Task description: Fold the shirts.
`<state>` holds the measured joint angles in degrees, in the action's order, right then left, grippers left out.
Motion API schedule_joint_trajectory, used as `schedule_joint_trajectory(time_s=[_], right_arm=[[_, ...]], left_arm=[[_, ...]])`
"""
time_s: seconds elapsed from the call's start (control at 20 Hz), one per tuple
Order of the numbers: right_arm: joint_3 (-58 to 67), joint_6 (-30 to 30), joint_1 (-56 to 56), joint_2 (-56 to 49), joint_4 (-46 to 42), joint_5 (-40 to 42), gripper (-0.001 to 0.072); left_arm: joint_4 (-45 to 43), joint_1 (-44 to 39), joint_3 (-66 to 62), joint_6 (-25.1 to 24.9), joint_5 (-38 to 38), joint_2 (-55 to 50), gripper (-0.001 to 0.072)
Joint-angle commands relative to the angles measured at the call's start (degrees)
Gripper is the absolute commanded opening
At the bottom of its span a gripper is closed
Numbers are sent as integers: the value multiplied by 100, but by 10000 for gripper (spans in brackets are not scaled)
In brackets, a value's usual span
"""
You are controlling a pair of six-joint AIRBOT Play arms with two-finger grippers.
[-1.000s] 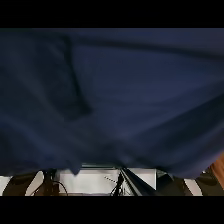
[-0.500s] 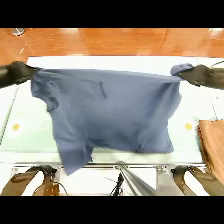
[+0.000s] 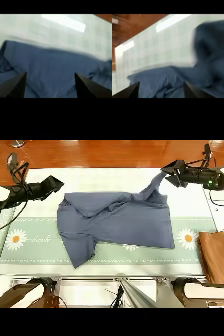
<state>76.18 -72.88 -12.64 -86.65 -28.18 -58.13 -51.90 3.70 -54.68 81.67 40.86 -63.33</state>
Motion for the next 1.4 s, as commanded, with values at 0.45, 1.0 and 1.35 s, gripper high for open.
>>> schedule_joint_trajectory(time_s=[0.45,1.0,1.35], right_arm=[[-3167,-227,-2317,2339,-3178,-927,624],[-5108,588,-2323,3379,-1255,-761,623],[-5027,-841,-2492,3377,-3598,-396,622]], left_arm=[[-17,2942,1891,-555,2916,-133,702],[1425,1840,2417,-1506,1893,-1016,702],[1405,1416,1845,-1939,2264,-1325,22]])
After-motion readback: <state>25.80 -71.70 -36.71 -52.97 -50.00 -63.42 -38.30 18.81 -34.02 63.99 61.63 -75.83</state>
